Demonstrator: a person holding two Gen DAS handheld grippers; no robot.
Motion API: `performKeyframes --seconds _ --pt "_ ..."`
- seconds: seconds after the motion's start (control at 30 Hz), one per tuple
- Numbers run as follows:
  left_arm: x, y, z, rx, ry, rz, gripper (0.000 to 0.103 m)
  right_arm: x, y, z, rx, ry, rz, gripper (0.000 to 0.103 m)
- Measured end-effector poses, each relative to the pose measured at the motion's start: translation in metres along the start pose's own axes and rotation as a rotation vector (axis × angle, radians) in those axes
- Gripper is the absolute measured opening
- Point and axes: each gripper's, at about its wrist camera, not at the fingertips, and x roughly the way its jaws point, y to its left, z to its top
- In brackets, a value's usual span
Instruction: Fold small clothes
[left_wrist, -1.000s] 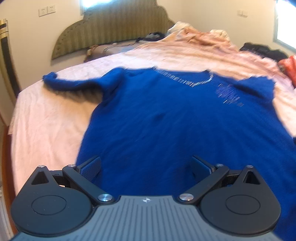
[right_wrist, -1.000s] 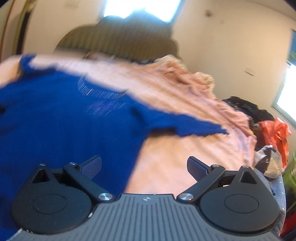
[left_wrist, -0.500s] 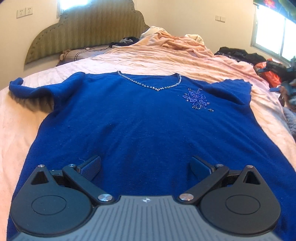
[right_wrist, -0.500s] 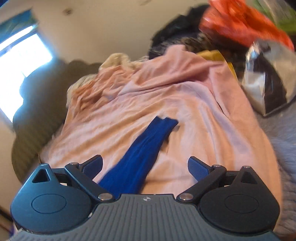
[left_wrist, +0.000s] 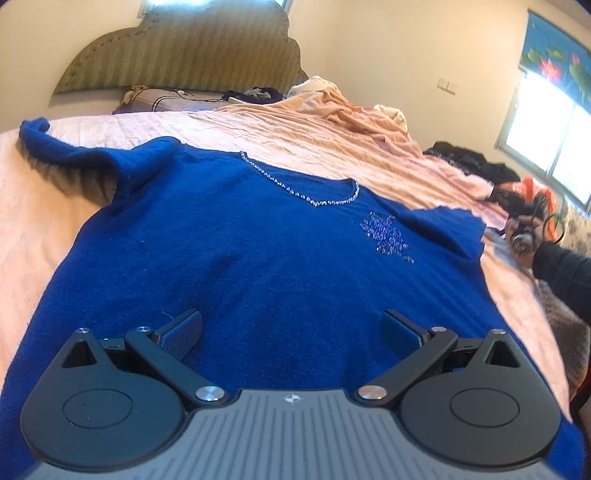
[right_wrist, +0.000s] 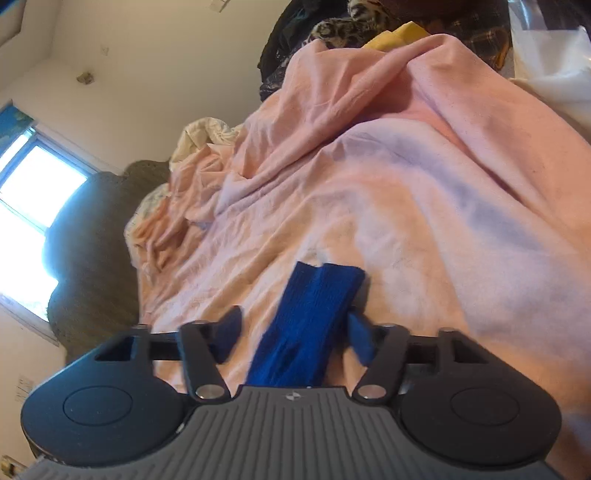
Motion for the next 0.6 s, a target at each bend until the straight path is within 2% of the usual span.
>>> performKeyframes --seconds 0.07,0.1,0.13,0.2,0.3,0.47,0.6 --pt "0.000 0.002 0.000 -0.018 -0.006 -0.011 0.103 0.006 0.002 -0.001 -0.038 -0.015 -0.039 0.031" --pt "-0.001 0.003 0.000 -0.025 -0.009 -0.015 0.103 0.007 0.001 -0.001 -0.047 -0.020 -0.056 0.012" --pt "-0.001 0.004 0.001 -0.029 -0.010 -0.018 0.103 0.008 0.001 -0.002 -0.047 -0.013 -0.053 0.009" --pt "-0.001 0.004 0.001 -0.031 -0.011 -0.019 0.103 0.001 0.008 -0.006 -0.073 -0.052 -0.056 0.009" --pt "-0.001 0.006 0.001 -0.044 -0.015 -0.027 0.103 -0.030 0.029 -0.012 -0.110 -0.088 0.000 0.009" --pt "-0.004 0.013 0.000 -0.088 -0.030 -0.057 0.103 -0.103 0.094 -0.041 -0.276 -0.102 0.170 0.009" --pt "-0.006 0.021 -0.001 -0.147 -0.049 -0.093 0.103 -0.171 0.153 -0.102 -0.399 -0.046 0.368 0.009"
